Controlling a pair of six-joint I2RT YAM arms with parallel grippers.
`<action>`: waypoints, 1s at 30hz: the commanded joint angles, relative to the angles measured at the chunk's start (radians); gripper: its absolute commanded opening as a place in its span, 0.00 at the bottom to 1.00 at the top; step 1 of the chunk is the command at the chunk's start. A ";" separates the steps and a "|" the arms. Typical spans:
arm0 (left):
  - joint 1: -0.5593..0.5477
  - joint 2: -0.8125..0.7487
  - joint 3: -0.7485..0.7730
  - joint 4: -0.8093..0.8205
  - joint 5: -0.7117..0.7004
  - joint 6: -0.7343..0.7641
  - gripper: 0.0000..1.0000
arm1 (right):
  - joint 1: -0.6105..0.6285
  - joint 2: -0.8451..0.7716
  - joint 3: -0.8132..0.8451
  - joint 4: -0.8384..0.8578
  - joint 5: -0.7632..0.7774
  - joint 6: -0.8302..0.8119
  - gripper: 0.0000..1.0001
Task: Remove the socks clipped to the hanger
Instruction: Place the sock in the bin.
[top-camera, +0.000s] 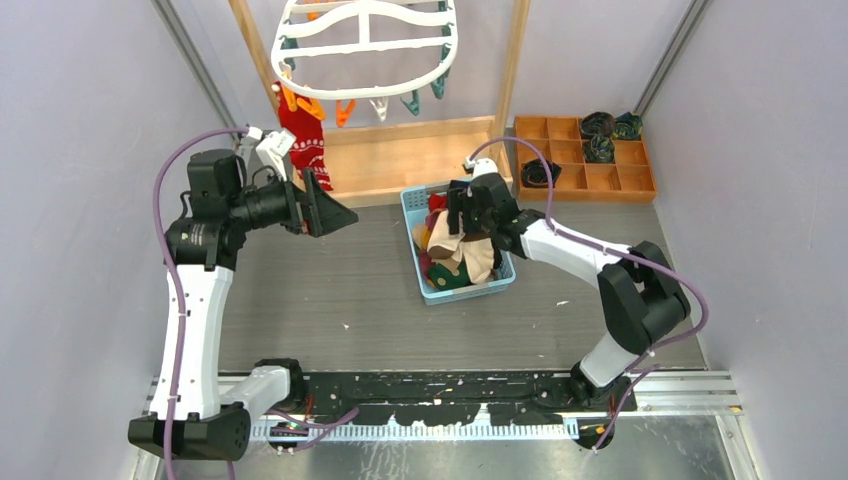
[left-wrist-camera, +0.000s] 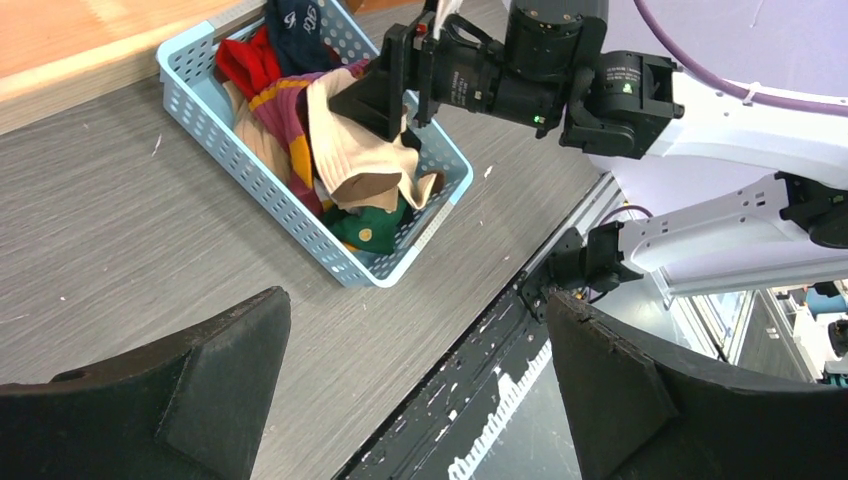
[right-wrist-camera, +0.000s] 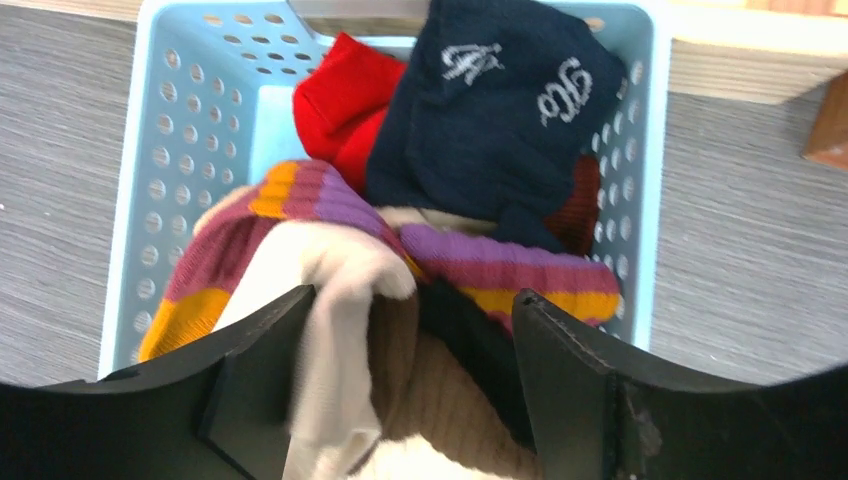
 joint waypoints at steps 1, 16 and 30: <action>0.028 -0.016 -0.006 -0.009 -0.006 0.024 1.00 | 0.014 -0.157 -0.039 0.092 0.096 0.012 0.79; 0.095 0.000 0.018 -0.015 0.002 0.034 1.00 | 0.022 -0.212 -0.155 0.327 -0.329 0.513 0.36; 0.247 0.032 0.052 -0.045 0.100 0.034 1.00 | -0.053 -0.010 -0.354 0.591 -0.302 0.633 0.29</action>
